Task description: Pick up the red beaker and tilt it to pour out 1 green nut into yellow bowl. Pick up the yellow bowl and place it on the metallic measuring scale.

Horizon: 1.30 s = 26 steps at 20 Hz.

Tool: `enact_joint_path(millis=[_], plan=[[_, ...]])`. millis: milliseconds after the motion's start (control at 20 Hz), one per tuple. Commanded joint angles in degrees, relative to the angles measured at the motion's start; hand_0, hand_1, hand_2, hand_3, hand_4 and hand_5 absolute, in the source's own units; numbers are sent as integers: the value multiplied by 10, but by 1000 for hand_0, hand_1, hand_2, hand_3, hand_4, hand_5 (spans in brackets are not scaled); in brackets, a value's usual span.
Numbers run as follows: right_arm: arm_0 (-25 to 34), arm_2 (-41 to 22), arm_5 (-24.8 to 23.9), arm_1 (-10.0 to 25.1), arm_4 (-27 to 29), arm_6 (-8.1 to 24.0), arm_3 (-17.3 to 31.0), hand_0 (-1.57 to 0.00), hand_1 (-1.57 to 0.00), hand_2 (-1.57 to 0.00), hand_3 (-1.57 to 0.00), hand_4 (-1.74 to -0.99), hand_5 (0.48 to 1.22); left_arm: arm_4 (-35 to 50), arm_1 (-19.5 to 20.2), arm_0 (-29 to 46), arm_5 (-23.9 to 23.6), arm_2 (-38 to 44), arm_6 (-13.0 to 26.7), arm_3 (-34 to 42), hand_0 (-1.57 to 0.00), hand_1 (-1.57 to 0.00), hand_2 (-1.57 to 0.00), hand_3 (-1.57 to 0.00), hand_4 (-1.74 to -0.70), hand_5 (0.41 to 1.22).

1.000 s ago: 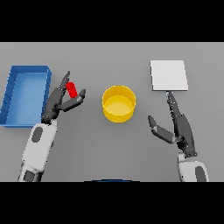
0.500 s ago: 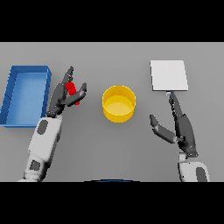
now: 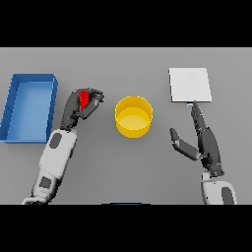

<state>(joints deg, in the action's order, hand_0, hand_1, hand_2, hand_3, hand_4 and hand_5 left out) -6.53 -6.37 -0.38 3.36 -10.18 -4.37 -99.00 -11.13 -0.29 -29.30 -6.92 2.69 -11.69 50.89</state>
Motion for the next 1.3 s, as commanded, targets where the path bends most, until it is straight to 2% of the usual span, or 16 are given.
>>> enact_joint_path(millis=[0,50,200,250,300,450,550,800,950,1250], plan=[[1,1,1,1,0,-4,3,1,1,1,1,-1251,646,-2,0,4,-3,-1,-15,-2,-1357,-1364,-1380,-1304,-1565,1163],[3,2,3,0,5,-7,1,1,1,1,1,-1255,644,-3,0,5,-3,-2,-12,1,-1400,-1406,-1419,-1357,-1542,1174],[-2,-4,1,0,-4,-8,0,1,1,1,1,-1248,645,40,1,2,29,19,-10,21,-1483,-1486,-1493,-1462,-1639,1157],[1,-1,0,2,-4,-1,1,1,1,1,1,-1246,644,53,-2,5,39,21,-22,32,-1501,-1503,-1509,-1484,-1660,1150],[-5,-6,-4,0,-12,-11,-2,1,1,1,1,-1238,643,61,-2,0,41,24,-11,40,-1515,-1517,-1521,-1501,-1676,1144],[-5,-7,-3,2,-15,-15,0,1,1,1,1,-1228,645,68,5,-2,51,12,15,77,-1542,-1543,-1545,-1535,-1708,1132],[-4,-6,-5,2,-16,-22,4,1,1,1,1,-1226,650,64,22,-2,61,2,25,97,-1553,-1553,-1555,-1548,-1720,1131],[-3,-6,-9,9,-28,-36,1,1,1,1,1,-1219,661,41,46,-17,64,-23,48,102,-1556,-1557,-1558,-1553,-1724,1138],[0,-9,-10,11,-34,-29,2,1,1,1,1,-1210,664,6,68,-35,65,-50,53,97,-1562,-1562,-1563,-1559,-1730,1134],[-6,-15,-10,8,-39,-6,-10,1,1,1,1,-1183,663,-108,126,-79,89,-157,129,114,-1569,-1569,-1569,-1568,-1738,1127]])
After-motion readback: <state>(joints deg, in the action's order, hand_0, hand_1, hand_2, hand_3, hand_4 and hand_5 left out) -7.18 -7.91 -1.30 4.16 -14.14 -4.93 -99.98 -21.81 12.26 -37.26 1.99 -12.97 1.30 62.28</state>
